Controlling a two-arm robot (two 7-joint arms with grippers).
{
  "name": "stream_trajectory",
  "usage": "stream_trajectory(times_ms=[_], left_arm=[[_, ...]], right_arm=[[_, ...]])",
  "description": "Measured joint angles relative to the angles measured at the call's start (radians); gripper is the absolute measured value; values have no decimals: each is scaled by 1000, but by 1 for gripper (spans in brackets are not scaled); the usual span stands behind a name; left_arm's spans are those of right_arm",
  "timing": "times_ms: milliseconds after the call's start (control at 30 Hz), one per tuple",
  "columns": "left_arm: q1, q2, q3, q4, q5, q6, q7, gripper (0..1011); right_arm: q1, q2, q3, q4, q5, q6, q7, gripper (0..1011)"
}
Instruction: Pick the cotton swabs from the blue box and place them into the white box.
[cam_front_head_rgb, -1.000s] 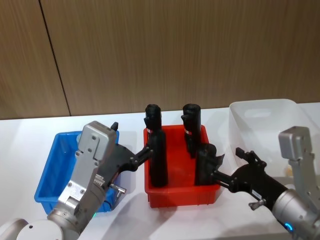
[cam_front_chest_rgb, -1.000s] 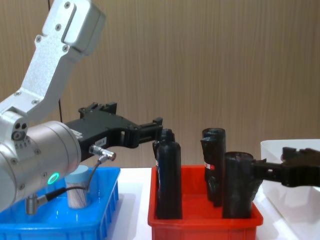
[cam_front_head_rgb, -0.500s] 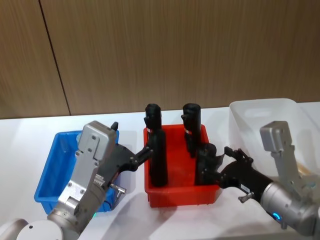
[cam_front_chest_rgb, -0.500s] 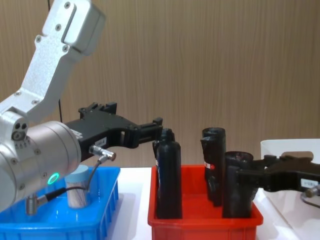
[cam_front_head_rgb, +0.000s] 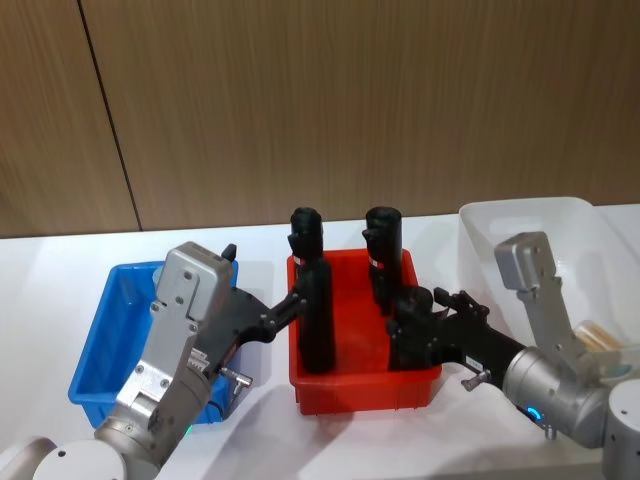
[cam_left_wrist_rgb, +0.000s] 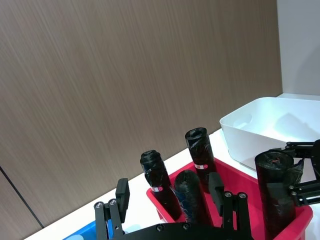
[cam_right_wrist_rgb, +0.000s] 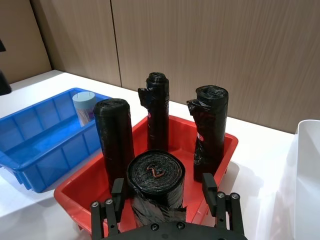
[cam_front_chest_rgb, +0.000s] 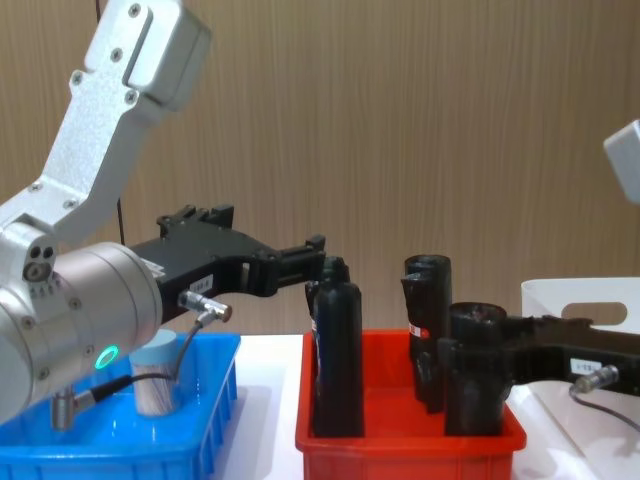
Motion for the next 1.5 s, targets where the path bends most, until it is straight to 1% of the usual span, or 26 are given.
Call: stream_trajectory(times_ms=[133, 200, 233, 267, 333, 367, 400, 433, 467, 500, 533, 567, 800, 1000, 1200, 1300, 1500], left_arm=[[0, 0, 0, 0, 0, 0, 0, 1004], [0, 0, 0, 0, 0, 0, 0, 1004], [0, 0, 0, 0, 0, 0, 0, 1004], [0, 0, 0, 0, 0, 0, 0, 1004], [0, 0, 0, 0, 0, 0, 0, 1004], [0, 0, 0, 0, 0, 0, 0, 1004], [0, 0, 0, 0, 0, 0, 0, 1004], [0, 0, 0, 0, 0, 0, 0, 1004], [0, 0, 0, 0, 0, 0, 0, 1004], [0, 0, 0, 0, 0, 0, 0, 1004], [0, 0, 0, 0, 0, 0, 0, 1004], [0, 0, 0, 0, 0, 0, 0, 1004], [0, 0, 0, 0, 0, 0, 0, 1004], [0, 0, 0, 0, 0, 0, 0, 1004], [0, 0, 0, 0, 0, 0, 0, 1004], [0, 0, 0, 0, 0, 0, 0, 1004], [0, 0, 0, 0, 0, 0, 0, 1004]], right_arm=[[21, -9, -3, 29, -8, 0, 9, 884], [26, -11, -4, 38, -9, 0, 12, 862], [28, -12, -4, 40, -9, 0, 13, 835], [33, -14, -4, 47, -9, 0, 17, 785], [37, -15, -4, 52, -9, 1, 19, 732], [40, -16, -5, 56, -8, 3, 23, 732], [42, -17, -5, 59, -7, 4, 25, 677], [44, -17, -5, 61, -5, 5, 26, 649], [46, -18, -5, 64, -1, 7, 30, 591], [47, -18, -5, 65, 1, 8, 32, 591], [49, -19, -4, 68, 7, 11, 36, 558], [49, -19, -4, 68, 7, 11, 36, 547], [52, -18, 0, 65, 36, 25, 55, 521], [51, -13, 7, 33, 67, 33, 64, 521], [46, 1, 22, -36, 102, 36, 62, 521], [45, 6, 28, -61, 112, 37, 56, 521], [46, 26, 51, -133, 134, 36, 28, 521]])
